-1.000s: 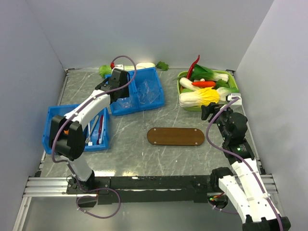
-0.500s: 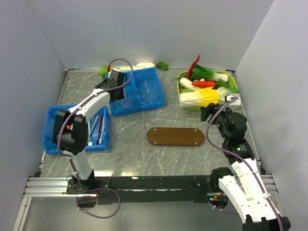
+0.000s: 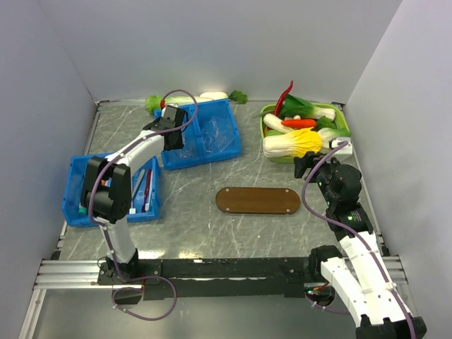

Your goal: Prepare toiletry sets of a toothbrush and toothpaste on the tray

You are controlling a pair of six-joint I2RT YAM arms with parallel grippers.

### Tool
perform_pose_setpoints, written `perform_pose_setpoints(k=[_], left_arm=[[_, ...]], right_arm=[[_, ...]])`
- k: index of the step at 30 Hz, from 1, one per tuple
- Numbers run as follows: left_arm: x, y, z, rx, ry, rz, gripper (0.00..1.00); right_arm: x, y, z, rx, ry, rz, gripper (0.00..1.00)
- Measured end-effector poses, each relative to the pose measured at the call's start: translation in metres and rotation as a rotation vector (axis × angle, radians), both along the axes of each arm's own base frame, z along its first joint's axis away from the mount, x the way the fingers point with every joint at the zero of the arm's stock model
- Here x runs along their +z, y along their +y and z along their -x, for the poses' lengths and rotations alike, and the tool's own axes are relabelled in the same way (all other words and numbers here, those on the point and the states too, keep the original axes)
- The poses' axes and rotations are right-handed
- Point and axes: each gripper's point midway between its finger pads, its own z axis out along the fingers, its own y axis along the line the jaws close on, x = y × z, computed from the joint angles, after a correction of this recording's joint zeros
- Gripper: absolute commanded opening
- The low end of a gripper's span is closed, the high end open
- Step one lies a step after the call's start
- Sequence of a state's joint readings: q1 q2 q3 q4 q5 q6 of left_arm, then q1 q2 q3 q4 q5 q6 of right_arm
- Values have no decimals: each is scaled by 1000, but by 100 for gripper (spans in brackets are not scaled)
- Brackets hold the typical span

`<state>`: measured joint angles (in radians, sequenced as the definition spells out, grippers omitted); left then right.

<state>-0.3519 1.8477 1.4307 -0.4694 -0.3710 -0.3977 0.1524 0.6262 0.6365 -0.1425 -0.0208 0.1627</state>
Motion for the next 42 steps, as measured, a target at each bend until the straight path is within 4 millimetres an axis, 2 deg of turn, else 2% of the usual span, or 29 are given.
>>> perform_pose_setpoints(k=[6, 11, 14, 16, 30, 35, 42], left_arm=[[-11, 0, 3, -3, 33, -8, 31], [-14, -1, 3, -2, 40, -4, 23], [-14, -1, 3, -2, 41, 3, 13], [-14, -2, 2, -2, 36, 7, 1], [-9, -2, 0, -2, 25, 20, 1], [9, 5, 6, 4, -1, 33, 1], [60, 12, 16, 4, -103, 75, 1]], right_arm=[[-1, 0, 0, 2, 4, 0, 77], [-2, 1, -1, 7, 7, 0, 77], [-2, 1, -1, 7, 7, 0, 77], [-2, 1, -1, 7, 8, 0, 77], [-7, 2, -3, 8, 29, 7, 79], [-6, 2, -4, 7, 36, 8, 79], [-2, 2, -5, 8, 54, 10, 80]])
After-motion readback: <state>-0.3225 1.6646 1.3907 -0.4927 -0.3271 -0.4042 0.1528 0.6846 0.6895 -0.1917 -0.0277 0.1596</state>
